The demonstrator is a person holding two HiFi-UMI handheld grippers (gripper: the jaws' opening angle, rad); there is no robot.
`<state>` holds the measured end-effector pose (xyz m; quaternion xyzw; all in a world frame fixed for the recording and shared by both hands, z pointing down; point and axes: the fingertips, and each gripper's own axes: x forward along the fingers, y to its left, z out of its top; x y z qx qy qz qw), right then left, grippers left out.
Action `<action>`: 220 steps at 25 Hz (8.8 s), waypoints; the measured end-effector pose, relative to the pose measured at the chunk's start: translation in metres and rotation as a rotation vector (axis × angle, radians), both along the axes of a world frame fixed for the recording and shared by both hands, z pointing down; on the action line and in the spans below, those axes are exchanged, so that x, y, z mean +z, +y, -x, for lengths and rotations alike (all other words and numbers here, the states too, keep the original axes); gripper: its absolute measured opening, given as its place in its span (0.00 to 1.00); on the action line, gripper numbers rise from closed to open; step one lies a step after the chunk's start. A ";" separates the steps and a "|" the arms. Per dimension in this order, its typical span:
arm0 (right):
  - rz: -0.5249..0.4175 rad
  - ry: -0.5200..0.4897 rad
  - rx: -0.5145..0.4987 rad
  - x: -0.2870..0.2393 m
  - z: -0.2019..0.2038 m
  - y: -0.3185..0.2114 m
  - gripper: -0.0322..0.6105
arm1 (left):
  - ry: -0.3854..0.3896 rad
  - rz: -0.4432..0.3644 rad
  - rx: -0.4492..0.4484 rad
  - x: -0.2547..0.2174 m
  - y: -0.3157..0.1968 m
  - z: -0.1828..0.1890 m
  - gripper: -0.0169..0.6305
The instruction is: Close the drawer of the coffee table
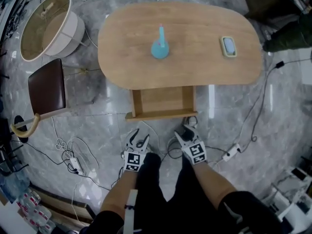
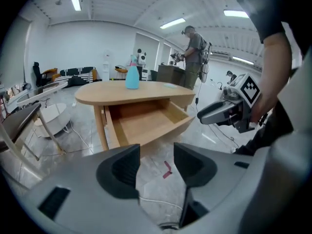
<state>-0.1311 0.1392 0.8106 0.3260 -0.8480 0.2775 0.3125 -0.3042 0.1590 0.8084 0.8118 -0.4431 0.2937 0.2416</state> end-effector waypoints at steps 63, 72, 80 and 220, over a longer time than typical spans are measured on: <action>-0.207 -0.130 -0.012 0.037 0.031 -0.197 0.30 | 0.044 -0.165 -0.189 0.043 -0.206 -0.010 0.29; -0.239 -0.150 -0.023 0.035 0.034 -0.224 0.30 | 0.026 -0.187 -0.207 0.045 -0.234 -0.004 0.29; -0.260 -0.182 -0.003 0.034 0.035 -0.238 0.30 | 0.022 -0.213 -0.228 0.044 -0.247 -0.002 0.28; -0.851 -0.332 -0.052 -0.731 0.041 -0.232 0.06 | 0.218 -0.656 -0.007 -0.717 -0.224 0.042 0.04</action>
